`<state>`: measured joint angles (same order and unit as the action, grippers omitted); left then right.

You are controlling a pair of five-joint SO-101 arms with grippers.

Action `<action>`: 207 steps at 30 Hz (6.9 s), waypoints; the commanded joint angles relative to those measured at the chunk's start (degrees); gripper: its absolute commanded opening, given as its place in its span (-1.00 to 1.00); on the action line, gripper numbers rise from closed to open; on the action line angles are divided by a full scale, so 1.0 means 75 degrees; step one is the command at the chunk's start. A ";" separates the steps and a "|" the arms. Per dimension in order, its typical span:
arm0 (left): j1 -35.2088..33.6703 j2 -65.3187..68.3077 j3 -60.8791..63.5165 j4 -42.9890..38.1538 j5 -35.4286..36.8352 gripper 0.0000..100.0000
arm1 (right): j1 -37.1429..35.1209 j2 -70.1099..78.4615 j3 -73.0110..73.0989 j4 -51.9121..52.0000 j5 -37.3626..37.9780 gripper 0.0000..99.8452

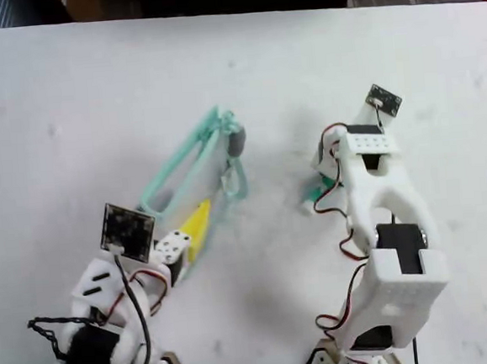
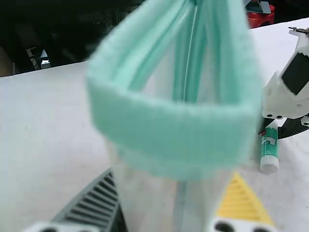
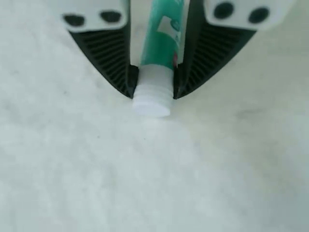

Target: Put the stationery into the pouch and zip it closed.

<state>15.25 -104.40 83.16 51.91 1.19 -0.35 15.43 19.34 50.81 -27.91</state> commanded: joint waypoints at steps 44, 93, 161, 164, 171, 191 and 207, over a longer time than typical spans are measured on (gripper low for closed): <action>0.0018 -0.0064 -0.0035 -0.0211 0.0059 -0.56 | 0.0275 -0.0475 -0.8041 0.6347 0.1723 -0.97; 0.0393 -0.0064 0.0082 -0.0211 0.0047 -0.56 | -0.4331 -0.7086 -0.5943 0.3558 0.4900 -0.97; -0.0240 -0.0064 0.0070 -0.0481 0.0105 -0.56 | -0.5796 -1.0098 0.3774 -0.3522 0.5099 -0.97; -0.0240 -0.0064 0.0070 -0.0481 0.0105 -0.56 | -0.5808 -1.0075 0.3470 -0.3112 0.5064 -0.90; -0.0240 -0.0064 0.0059 -0.0457 0.0105 -0.56 | -0.5820 -1.0028 0.2215 -0.1635 0.4431 -0.54; 0.0170 -0.0064 -0.0094 -0.0305 0.0047 -0.56 | -0.5820 -0.6429 -0.3540 0.3065 -0.0422 -0.56; 0.0170 -0.0064 -0.0082 -0.0316 0.0047 -0.56 | -0.6547 -0.6136 -0.3739 0.4366 -0.1922 -0.40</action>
<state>15.87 -104.40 84.22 49.80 1.36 -48.79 -31.96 -7.56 83.87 -41.89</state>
